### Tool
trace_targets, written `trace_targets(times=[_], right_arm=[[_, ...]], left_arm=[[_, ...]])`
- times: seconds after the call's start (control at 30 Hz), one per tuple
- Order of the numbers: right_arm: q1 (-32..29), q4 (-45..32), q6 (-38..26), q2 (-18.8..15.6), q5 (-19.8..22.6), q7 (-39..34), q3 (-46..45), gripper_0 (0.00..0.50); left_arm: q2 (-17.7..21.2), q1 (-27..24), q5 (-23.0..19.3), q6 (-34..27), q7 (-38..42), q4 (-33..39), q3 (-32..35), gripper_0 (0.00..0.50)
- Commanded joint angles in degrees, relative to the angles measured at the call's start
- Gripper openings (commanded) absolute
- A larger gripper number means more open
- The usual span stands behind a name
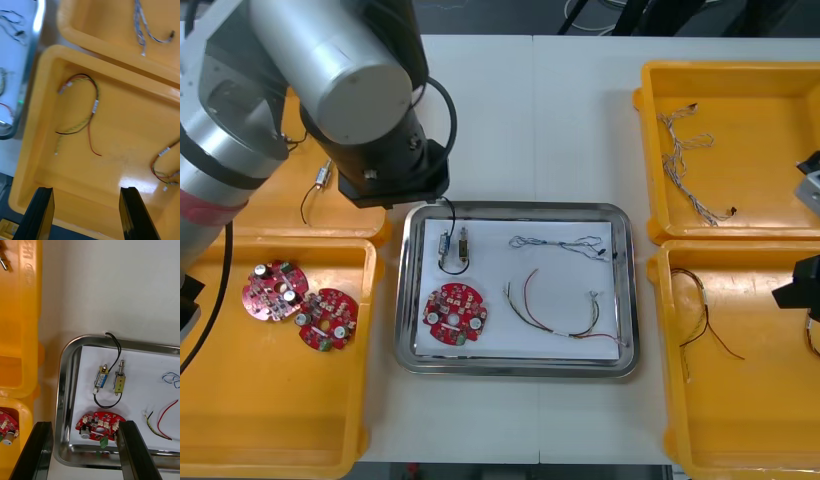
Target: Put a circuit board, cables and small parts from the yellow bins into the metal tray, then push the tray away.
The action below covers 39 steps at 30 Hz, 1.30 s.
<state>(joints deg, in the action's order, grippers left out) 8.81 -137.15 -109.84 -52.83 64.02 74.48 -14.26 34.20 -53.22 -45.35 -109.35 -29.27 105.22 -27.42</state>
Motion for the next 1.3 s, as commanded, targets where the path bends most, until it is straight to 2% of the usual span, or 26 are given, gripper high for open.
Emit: trace_targets(times=[0.03, 0.2, 0.43, 0.57, 0.77, 1.03, 1.2, 1.3], right_arm=[[6.9, -1.4, 0.4, -1.9, 4.2, 0.1, 5.2, 0.500], [13.6, -1.4, 2.4, -1.8, 6.6, 1.1, 13.4, 0.500], [23.4, -1.4, 5.0, -1.0, 6.4, 2.4, 26.6, 0.500], [28.5, -1.4, 4.9, 2.5, 4.4, 3.1, 33.5, 0.500], [33.0, 0.0, 4.9, 8.2, -0.1, 4.5, 42.6, 0.500], [37.9, 5.1, 5.2, 14.2, -4.9, 6.9, 54.2, 0.500], [39.7, 8.3, 6.6, 17.6, -9.4, 13.9, 60.4, 0.500], [40.7, 10.9, 8.0, 18.6, -9.4, 17.0, 62.7, 0.500]], left_arm=[[3.5, 1.6, -1.0, -0.7, -11.7, 1.9, 5.9, 0.500], [5.6, 4.7, -1.2, -0.7, -17.7, 2.4, 11.8, 0.500], [10.3, 10.9, -0.7, -0.7, -25.6, 6.3, 17.7, 0.500], [13.0, 13.8, -0.8, -0.7, -29.4, 7.9, 20.8, 0.500], [15.9, 19.7, -1.7, -0.7, -30.4, 10.0, 27.2, 0.500], [16.1, 28.4, -2.2, -0.7, -31.6, 14.7, 35.0, 0.500], [16.1, 34.8, -2.3, -0.7, -32.7, 18.5, 39.3, 0.500], [16.2, 37.7, -2.3, -0.7, -33.4, 20.4, 40.9, 0.500]])
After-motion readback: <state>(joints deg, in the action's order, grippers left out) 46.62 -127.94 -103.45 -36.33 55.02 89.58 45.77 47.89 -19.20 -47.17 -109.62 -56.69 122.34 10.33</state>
